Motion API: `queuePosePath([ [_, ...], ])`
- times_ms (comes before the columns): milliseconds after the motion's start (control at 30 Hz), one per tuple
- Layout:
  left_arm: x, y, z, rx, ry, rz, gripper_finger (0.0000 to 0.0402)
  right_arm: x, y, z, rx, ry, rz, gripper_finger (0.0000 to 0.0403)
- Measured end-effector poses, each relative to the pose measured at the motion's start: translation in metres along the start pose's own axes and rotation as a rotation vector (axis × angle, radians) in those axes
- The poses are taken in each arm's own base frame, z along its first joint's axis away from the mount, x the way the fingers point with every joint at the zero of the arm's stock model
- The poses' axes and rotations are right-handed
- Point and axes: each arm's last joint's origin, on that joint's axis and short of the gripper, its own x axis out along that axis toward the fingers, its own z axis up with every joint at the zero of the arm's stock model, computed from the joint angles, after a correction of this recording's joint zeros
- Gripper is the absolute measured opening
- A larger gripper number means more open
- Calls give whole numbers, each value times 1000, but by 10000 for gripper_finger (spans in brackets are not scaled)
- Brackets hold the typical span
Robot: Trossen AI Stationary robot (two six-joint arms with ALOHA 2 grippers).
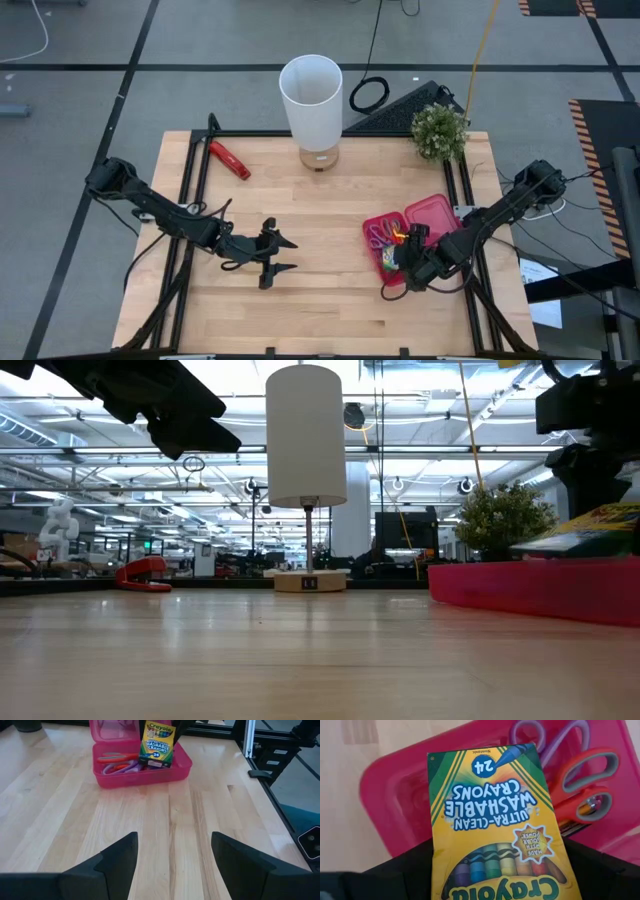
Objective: Pack school essentials
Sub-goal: Put the crayon box into the pink supply box
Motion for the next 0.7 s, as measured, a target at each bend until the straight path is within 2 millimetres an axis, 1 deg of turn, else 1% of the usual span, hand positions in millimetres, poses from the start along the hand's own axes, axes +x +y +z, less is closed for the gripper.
queuePosePath([
  [200, 0, 0, 0, 3, -1, 0, 255, 6, 2, 0, -24, -39, 21, 332],
  [400, 0, 0, 0, 3, -1, 0, 255, 9, 0, 1, -9, -72, 4, 353],
  [567, 0, 0, 0, 4, -1, 0, 255, 7, 0, 2, 8, -90, 4, 364],
  [700, 0, 0, 0, 4, -1, 0, 255, 1, -2, 3, 21, -116, 24, 370],
])
